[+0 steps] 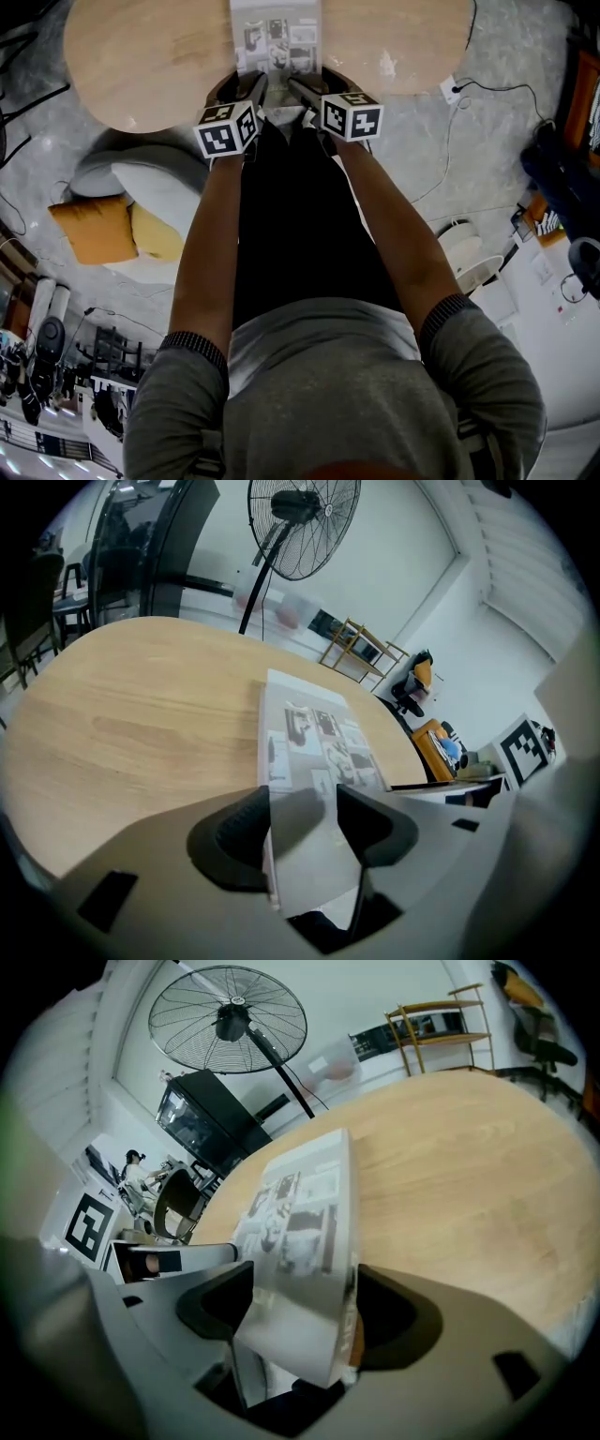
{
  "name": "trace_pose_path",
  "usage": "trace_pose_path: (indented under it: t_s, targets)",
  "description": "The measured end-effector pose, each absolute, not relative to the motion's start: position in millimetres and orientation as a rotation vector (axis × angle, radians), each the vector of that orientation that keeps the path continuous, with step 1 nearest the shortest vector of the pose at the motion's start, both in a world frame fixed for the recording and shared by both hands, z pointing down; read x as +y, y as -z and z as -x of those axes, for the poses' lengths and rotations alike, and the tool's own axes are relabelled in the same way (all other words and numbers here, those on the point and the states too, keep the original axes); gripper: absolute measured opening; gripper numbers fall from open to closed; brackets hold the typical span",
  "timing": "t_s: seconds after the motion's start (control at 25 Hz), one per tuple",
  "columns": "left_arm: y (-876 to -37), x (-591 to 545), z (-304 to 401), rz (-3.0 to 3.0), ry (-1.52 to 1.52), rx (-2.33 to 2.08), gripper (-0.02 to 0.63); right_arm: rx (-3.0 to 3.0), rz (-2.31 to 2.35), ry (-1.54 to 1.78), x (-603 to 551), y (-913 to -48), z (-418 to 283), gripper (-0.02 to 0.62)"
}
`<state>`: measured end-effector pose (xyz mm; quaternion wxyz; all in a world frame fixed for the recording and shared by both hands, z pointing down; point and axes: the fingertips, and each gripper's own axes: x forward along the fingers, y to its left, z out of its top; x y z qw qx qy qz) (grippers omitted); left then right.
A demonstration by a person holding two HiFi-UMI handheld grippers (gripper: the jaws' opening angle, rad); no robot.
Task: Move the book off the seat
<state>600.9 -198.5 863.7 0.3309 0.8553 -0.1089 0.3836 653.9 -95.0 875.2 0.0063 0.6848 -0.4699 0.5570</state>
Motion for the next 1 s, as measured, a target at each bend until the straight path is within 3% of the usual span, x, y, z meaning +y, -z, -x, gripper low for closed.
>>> trace_pose_path:
  t_s: [0.32, 0.48, 0.88, 1.0]
  targets:
    - [-840, -209, -593, -2.262, -0.98, -0.319, 0.273, -1.48, -2.189, -1.602, -97, -841, -679, 0.345]
    - [-799, -216, -590, -2.389, -0.976, -0.28, 0.27, -1.593, -2.208, -1.466, -104, -792, -689, 0.31]
    - [-620, -215, -589, -2.576, -0.79, -0.162, 0.238, -1.962, -2.114, -1.006, -131, -600, -672, 0.262]
    - [-560, -215, -594, -2.638, -0.713, -0.13, 0.225, -2.049, -2.088, -0.861, -136, -540, -668, 0.213]
